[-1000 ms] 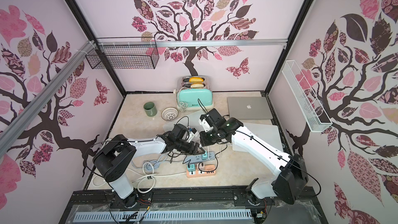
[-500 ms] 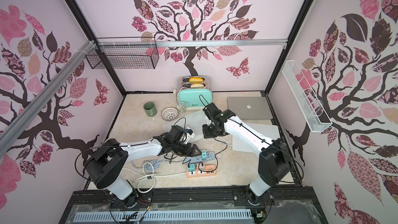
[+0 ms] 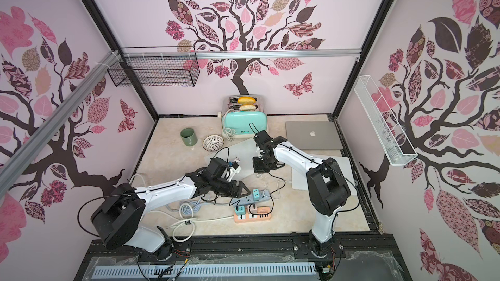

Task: Unplug the laptop charger
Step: Place the charging cable at the center of the board.

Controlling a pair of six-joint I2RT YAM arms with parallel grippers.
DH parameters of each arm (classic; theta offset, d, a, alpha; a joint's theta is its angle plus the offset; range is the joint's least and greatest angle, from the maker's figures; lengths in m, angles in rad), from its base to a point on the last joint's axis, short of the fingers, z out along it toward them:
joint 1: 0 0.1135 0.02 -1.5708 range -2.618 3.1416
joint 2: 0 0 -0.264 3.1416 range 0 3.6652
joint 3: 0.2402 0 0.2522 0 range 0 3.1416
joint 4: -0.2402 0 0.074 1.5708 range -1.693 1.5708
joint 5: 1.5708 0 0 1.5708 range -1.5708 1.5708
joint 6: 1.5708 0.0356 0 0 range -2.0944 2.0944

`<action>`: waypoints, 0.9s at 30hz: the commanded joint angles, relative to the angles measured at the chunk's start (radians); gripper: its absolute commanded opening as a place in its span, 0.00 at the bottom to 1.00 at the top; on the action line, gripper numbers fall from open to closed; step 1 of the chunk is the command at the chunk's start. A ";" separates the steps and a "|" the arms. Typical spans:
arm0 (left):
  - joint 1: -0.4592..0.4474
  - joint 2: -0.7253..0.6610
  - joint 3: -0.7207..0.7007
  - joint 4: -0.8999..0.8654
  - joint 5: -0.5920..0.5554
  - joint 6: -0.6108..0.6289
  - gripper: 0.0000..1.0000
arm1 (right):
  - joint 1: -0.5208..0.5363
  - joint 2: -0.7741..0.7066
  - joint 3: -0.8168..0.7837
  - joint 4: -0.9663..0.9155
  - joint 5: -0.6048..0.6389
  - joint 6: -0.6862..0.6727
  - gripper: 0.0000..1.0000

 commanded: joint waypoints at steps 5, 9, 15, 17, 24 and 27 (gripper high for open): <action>0.000 0.013 0.065 -0.087 -0.034 0.039 0.84 | -0.001 -0.002 0.023 -0.068 0.001 -0.015 0.24; 0.000 0.014 0.073 -0.071 -0.026 0.024 0.84 | -0.001 -0.037 0.064 -0.123 0.026 -0.027 0.48; -0.002 0.018 0.140 -0.107 -0.024 0.075 0.82 | -0.007 -0.142 0.091 -0.233 0.096 0.001 0.58; -0.005 0.025 0.173 -0.118 -0.034 0.105 0.81 | -0.048 -0.186 0.071 -0.272 0.124 0.023 0.64; -0.080 0.150 0.430 -0.258 -0.091 0.246 0.76 | -0.405 -0.316 -0.113 -0.221 -0.053 0.095 0.84; -0.095 0.237 0.533 -0.260 -0.060 0.241 0.69 | -0.450 -0.322 -0.148 -0.176 -0.067 0.129 0.88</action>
